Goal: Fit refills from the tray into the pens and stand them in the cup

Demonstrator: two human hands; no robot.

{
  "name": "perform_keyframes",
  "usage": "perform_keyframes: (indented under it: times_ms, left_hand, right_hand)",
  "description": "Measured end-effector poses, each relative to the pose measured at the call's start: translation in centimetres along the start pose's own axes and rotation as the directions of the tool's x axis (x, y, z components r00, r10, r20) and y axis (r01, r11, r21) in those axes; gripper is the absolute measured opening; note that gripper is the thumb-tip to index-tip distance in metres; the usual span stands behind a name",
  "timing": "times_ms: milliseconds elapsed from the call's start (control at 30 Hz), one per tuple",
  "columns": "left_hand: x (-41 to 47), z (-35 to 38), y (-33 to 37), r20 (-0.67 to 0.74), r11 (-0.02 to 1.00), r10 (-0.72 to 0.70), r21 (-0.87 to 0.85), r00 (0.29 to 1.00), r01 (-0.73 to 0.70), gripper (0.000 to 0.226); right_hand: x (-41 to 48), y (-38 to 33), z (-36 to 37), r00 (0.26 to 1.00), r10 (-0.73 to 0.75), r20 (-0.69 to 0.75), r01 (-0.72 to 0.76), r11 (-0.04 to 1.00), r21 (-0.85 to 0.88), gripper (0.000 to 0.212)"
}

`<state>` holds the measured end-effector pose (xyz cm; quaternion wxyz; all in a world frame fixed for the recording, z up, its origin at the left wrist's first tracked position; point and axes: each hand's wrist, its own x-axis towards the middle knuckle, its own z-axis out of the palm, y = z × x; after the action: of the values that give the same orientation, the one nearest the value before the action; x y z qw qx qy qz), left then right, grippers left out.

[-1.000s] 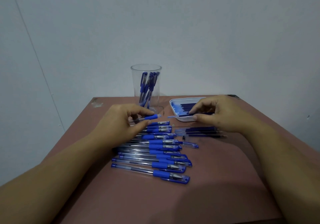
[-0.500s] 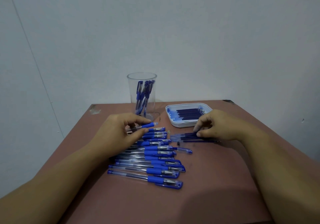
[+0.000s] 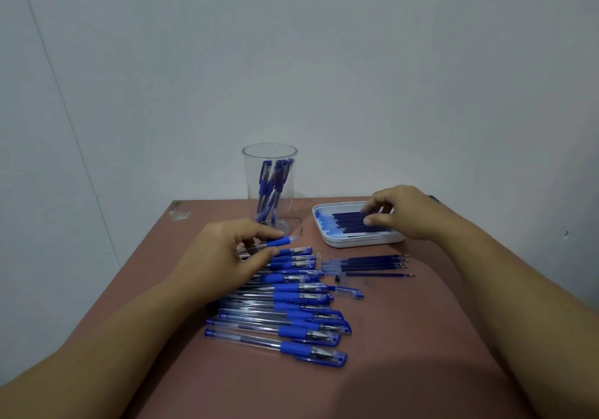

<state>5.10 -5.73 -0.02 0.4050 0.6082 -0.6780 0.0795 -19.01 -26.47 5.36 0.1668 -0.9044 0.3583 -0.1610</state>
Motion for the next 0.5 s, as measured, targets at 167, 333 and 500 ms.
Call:
perform_keyframes:
  times_ms: [167, 333, 500]
  left_hand:
    - [0.0, -0.1, -0.1, 0.006, 1.0, -0.004, 0.011, 1.0, 0.004, 0.029]
    - [0.0, -0.1, -0.3, 0.02, 1.0, 0.0, 0.012, 1.0, -0.001, 0.029]
    - [0.1, -0.1, -0.3, 0.036, 1.0, 0.008, 0.007, 0.999, -0.009, 0.029]
  right_hand:
    - [2.8, 1.2, 0.3, 0.985, 0.062, 0.158, -0.059, 0.998, -0.023, 0.026]
    - [4.1, 2.2, 1.1, 0.982, 0.057, 0.18, -0.048, 0.997, -0.056, 0.028]
    - [4.3, 2.0, 1.3, 0.98, 0.029, 0.197, -0.019, 0.998, -0.056, 0.016]
